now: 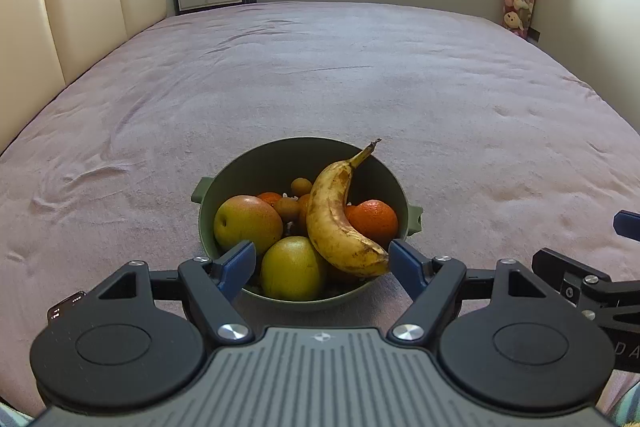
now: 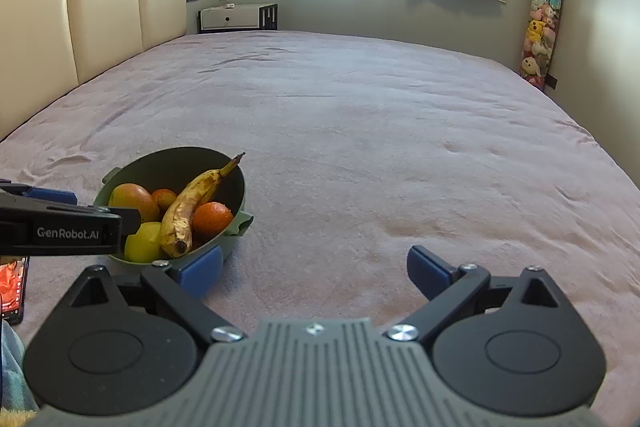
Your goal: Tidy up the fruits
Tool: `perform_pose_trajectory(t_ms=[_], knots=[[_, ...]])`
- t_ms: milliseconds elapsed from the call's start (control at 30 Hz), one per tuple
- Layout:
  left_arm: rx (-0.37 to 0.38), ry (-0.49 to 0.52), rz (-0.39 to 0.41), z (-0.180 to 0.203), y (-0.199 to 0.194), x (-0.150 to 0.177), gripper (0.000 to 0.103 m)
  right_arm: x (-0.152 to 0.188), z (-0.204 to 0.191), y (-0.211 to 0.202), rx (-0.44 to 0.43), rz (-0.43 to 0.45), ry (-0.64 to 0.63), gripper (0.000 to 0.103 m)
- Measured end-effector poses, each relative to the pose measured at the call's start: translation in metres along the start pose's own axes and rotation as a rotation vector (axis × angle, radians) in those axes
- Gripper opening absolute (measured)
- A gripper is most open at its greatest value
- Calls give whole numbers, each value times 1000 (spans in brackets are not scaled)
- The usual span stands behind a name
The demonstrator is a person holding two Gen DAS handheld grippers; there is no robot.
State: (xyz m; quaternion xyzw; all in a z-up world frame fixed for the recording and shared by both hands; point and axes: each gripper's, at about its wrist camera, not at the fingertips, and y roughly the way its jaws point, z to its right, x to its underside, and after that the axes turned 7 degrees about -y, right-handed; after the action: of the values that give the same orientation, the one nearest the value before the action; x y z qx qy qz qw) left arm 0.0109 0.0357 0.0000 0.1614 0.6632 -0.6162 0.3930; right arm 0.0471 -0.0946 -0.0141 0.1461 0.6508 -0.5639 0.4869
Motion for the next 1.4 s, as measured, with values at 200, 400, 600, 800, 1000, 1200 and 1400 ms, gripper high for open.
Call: perform_pose_trajectory(t_ms=[200,400,600,800,1000,1200,1400], knots=[[-1,8,-6,1,0,1,89,0,0,-1,-2,0,2,96],[-2,6,-8,2,-1,1,89,1,2,0,-4,0,7,96],[2,7,-7,1,0,2,89,1,2,0,-4,0,7,96],[3,8,-6,1,0,2,89,2,3,0,-7,-2,13,96],[4,9,-7,1,0,2,89,2,4,0,-8,-4,14,96],[4,12,-6,2,-1,2,89,2,6,1,-9,-8,20,96],[0,14,-5,2,-1,2,89,2,5,1,-9,-10,21,96]])
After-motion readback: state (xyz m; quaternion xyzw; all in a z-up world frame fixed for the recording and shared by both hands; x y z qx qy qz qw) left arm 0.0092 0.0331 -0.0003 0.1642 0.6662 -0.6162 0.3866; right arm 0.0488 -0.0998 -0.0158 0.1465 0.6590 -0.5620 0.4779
